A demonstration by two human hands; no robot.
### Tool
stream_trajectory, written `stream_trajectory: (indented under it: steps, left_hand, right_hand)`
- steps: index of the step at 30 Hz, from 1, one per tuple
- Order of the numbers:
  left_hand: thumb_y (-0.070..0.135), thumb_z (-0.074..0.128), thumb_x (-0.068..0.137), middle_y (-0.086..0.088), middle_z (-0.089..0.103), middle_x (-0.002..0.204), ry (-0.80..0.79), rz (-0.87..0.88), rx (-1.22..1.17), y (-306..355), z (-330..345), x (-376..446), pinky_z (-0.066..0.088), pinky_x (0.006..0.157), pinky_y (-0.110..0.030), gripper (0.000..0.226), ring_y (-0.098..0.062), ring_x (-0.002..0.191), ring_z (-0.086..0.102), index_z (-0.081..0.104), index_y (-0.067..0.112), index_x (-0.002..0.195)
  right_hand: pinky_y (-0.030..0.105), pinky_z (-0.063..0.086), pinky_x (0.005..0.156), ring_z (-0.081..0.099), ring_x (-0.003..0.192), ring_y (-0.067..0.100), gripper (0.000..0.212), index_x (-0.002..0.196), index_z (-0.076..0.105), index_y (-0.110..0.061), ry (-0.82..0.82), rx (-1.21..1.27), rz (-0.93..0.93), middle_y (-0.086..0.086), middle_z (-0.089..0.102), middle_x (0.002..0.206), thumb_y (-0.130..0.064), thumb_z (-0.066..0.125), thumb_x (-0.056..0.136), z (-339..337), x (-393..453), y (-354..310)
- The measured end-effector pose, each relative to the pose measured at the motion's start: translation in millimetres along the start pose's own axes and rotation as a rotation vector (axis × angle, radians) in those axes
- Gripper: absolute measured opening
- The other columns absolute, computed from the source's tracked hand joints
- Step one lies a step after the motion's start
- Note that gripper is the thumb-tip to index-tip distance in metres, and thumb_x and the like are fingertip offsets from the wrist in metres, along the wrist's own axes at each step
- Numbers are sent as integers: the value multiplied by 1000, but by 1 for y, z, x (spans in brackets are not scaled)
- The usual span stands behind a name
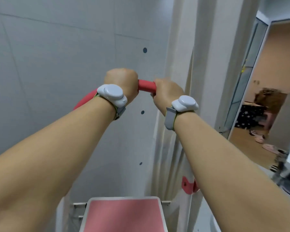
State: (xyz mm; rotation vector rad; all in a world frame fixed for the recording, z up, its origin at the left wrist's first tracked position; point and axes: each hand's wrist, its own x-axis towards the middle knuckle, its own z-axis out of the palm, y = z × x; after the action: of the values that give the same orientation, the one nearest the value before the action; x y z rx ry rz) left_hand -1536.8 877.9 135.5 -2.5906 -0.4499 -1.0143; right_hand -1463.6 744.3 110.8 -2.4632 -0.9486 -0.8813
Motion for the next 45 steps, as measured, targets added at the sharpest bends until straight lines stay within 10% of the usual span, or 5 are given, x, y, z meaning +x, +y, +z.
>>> stream_trajectory:
  steps: [19, 30, 45]
  left_hand:
    - [19, 52, 75, 4, 50, 55, 75, 56, -270, 60, 28, 9, 29, 46, -21, 8, -19, 50, 43, 52, 19, 67]
    - [26, 56, 75, 1, 57, 59, -190, 82, -342, 9, 36, 18, 35, 49, -23, 11, -21, 52, 52, 54, 19, 67]
    - [26, 50, 87, 5, 56, 68, -246, 333, -377, 25, 64, 69, 31, 47, -23, 8, -13, 54, 49, 55, 25, 81]
  right_hand:
    - [28, 41, 56, 54, 62, 24, 16, 91, 52, -21, 118, -183, 93, 0, 56, 72, -10, 45, 83, -28, -39, 44]
    - [28, 38, 57, 51, 62, 22, 16, 88, 50, -23, 60, -197, 157, -4, 49, 66, -9, 49, 81, -15, -26, 14]
    - [22, 31, 49, 46, 54, 14, 19, 86, 58, -19, -265, -280, 361, -1, 51, 68, -4, 52, 75, -20, 34, -3]
